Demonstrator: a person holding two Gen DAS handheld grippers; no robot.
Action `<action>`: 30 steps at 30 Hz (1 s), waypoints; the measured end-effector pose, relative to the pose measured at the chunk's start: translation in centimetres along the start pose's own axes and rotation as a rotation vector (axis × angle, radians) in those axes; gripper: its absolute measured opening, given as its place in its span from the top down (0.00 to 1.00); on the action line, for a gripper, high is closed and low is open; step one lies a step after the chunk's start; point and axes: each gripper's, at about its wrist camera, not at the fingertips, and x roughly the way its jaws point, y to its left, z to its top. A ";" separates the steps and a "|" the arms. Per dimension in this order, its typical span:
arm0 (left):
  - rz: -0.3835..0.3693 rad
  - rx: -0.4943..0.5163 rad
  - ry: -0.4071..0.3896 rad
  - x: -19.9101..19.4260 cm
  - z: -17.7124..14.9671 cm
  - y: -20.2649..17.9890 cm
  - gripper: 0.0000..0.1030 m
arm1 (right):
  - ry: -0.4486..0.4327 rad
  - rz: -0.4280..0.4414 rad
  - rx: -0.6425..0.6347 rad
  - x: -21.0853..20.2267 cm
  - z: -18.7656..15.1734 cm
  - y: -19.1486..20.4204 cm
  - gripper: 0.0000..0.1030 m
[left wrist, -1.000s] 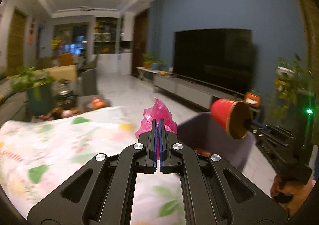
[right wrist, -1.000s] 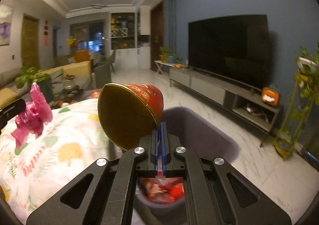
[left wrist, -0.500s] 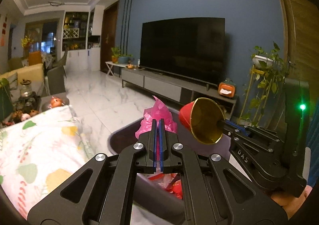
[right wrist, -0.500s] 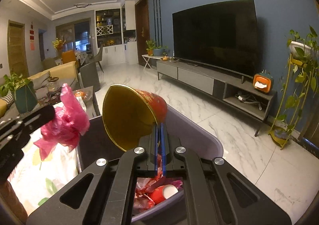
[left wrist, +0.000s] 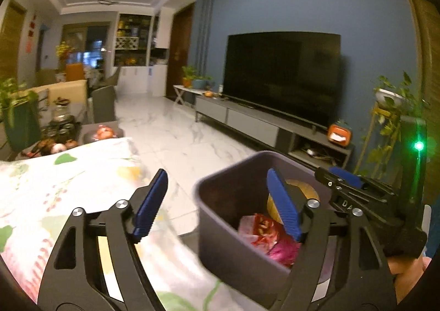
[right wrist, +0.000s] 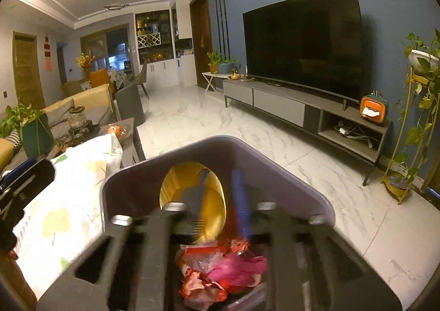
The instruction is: Collect trash
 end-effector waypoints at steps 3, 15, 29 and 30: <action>0.059 -0.003 -0.004 -1.2 0.0 1.2 0.19 | -0.016 0.004 0.001 -0.4 0.2 0.3 0.57; 0.236 -0.018 -0.031 -7.8 -1.3 3.9 0.06 | -0.078 -0.002 -0.059 -6.1 -0.3 3.7 0.24; 0.451 -0.049 -0.032 -20.3 -4.7 6.7 0.06 | -0.101 0.070 -0.133 -15.2 -4.2 9.7 0.10; 0.453 -0.051 -0.032 -21.0 -4.9 6.8 0.06 | -0.102 0.069 -0.134 -15.6 -4.4 9.9 0.08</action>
